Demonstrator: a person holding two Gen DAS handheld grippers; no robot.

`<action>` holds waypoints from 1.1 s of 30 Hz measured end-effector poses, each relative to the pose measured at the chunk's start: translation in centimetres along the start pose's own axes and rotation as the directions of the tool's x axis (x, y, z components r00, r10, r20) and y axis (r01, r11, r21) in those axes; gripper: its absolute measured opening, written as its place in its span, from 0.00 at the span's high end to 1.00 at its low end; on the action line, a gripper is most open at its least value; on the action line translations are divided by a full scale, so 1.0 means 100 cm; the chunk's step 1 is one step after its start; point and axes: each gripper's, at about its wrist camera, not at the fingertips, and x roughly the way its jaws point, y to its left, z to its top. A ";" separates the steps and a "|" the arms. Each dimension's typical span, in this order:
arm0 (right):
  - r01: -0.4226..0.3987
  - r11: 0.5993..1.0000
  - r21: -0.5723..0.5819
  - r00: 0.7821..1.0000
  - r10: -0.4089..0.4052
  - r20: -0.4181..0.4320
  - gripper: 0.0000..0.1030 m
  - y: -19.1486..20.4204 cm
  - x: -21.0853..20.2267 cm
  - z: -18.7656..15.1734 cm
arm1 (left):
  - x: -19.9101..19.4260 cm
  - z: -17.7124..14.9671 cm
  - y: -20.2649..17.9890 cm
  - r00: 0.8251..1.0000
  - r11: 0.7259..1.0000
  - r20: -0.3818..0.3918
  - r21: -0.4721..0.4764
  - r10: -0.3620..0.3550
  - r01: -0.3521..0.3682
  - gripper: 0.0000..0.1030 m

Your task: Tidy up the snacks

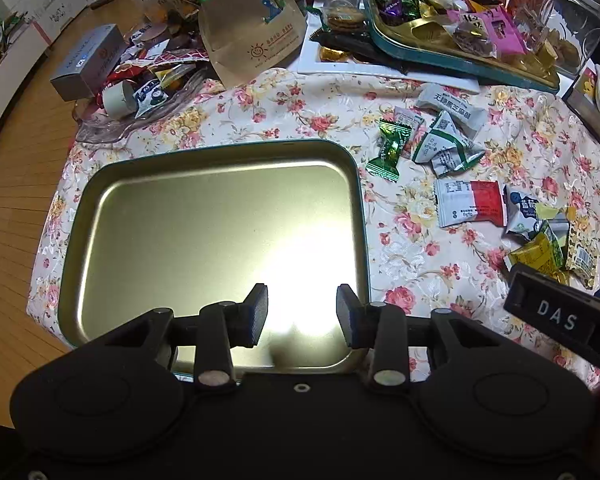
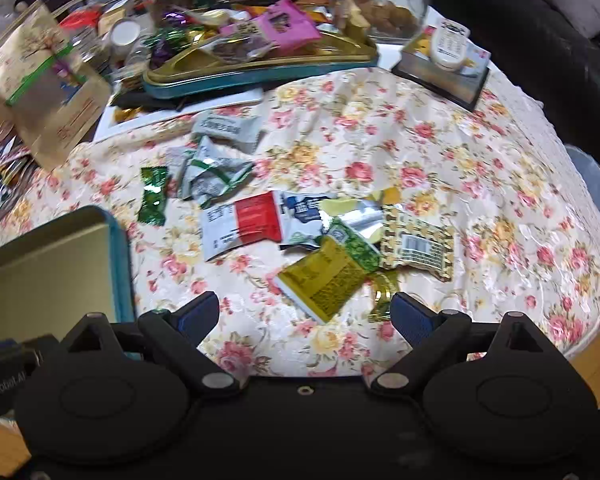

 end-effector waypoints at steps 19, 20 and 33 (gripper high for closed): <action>-0.037 0.996 0.083 0.957 0.011 0.289 0.06 -0.082 -0.022 0.039 | -0.021 0.011 -0.052 0.994 0.996 0.109 0.088 -0.028 0.018 0.54; -0.034 0.993 0.109 0.952 -0.001 0.307 0.06 -0.087 -0.024 0.040 | -0.024 0.012 -0.055 0.992 0.995 0.119 0.095 -0.031 0.020 0.54; -0.068 0.983 0.172 0.904 -0.012 0.427 0.06 -0.132 -0.068 0.074 | -0.053 0.063 -0.079 0.976 0.988 0.206 0.146 -0.077 0.047 0.54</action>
